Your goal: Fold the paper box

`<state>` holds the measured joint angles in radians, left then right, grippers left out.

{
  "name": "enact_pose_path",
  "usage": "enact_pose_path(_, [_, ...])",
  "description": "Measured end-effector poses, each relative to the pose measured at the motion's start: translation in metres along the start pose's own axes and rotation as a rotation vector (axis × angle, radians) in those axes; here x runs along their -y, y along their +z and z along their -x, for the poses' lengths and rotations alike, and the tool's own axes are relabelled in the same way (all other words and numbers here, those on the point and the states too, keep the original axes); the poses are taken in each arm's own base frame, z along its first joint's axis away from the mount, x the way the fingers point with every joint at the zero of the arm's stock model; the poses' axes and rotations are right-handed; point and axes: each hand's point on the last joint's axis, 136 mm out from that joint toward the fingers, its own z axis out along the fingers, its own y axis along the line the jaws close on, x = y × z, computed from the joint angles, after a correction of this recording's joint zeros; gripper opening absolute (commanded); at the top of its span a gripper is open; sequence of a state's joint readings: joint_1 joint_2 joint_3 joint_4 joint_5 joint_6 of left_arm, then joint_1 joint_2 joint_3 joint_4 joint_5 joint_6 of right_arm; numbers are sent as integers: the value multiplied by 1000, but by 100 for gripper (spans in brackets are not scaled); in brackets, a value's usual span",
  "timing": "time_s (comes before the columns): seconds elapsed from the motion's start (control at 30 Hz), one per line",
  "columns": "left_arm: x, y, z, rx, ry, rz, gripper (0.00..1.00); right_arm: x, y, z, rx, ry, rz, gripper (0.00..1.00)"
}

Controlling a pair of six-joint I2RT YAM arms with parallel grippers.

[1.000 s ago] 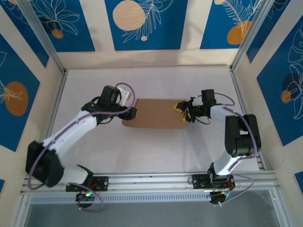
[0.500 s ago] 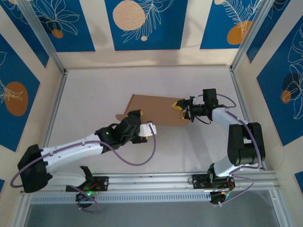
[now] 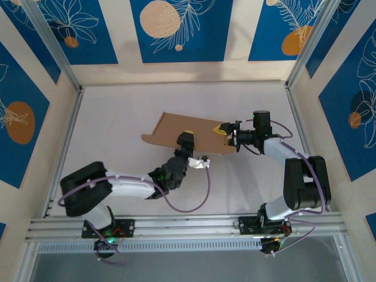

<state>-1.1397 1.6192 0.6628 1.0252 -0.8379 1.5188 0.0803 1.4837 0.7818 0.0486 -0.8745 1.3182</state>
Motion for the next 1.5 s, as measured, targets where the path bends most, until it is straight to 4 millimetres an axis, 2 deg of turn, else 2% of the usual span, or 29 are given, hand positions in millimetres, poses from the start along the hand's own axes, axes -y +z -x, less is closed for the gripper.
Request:
enact_pose_path(0.07, [-8,-1,3,-18,-1,55,100,-5,-1,-1,-2,0,18,40])
enact_pose_path(0.3, [-38,-20,16,-76,-141,117,100,-26,-21,-3,51,-46,49,39])
enact_pose_path(0.4, [-52,-31,22,-63,-316,34,99,-42,-35,8,144,-118,53,39])
enact_pose_path(0.47, [-73,-37,25,-16,-496,-60,95,-53,-44,15,206,-167,48,39])
enact_pose_path(0.57, [-112,-49,17,47,-816,-171,92,-64,-57,22,286,-231,51,39])
enact_pose_path(0.63, [-124,-59,14,71,-978,-250,91,-68,-63,25,325,-251,54,40])
enact_pose_path(0.7, [-120,-66,16,79,-1099,-339,89,-70,-66,29,359,-277,68,40])
enact_pose_path(0.8, [-97,-72,18,66,-1295,-495,82,-68,-68,31,396,-297,90,40])
enact_pose_path(0.93, [-69,-55,-9,-23,-1701,-607,78,-72,-73,31,441,-318,126,40])
enact_pose_path(1.03, [-60,-38,-18,-19,-1999,-628,80,-82,-79,28,468,-334,170,40])
enact_pose_path(1.1, [-61,-28,-13,44,-2163,-659,79,-88,-81,25,478,-340,196,40])
enact_pose_path(1.23, [-73,-1,5,245,-2424,-734,68,-95,-83,21,481,-323,230,40])
enact_pose_path(1.33, [-79,14,14,379,-2550,-787,60,-97,-82,20,476,-305,243,40])
enact_pose_path(1.5, [-89,18,18,518,-2647,-831,45,-97,-79,16,461,-285,257,39])
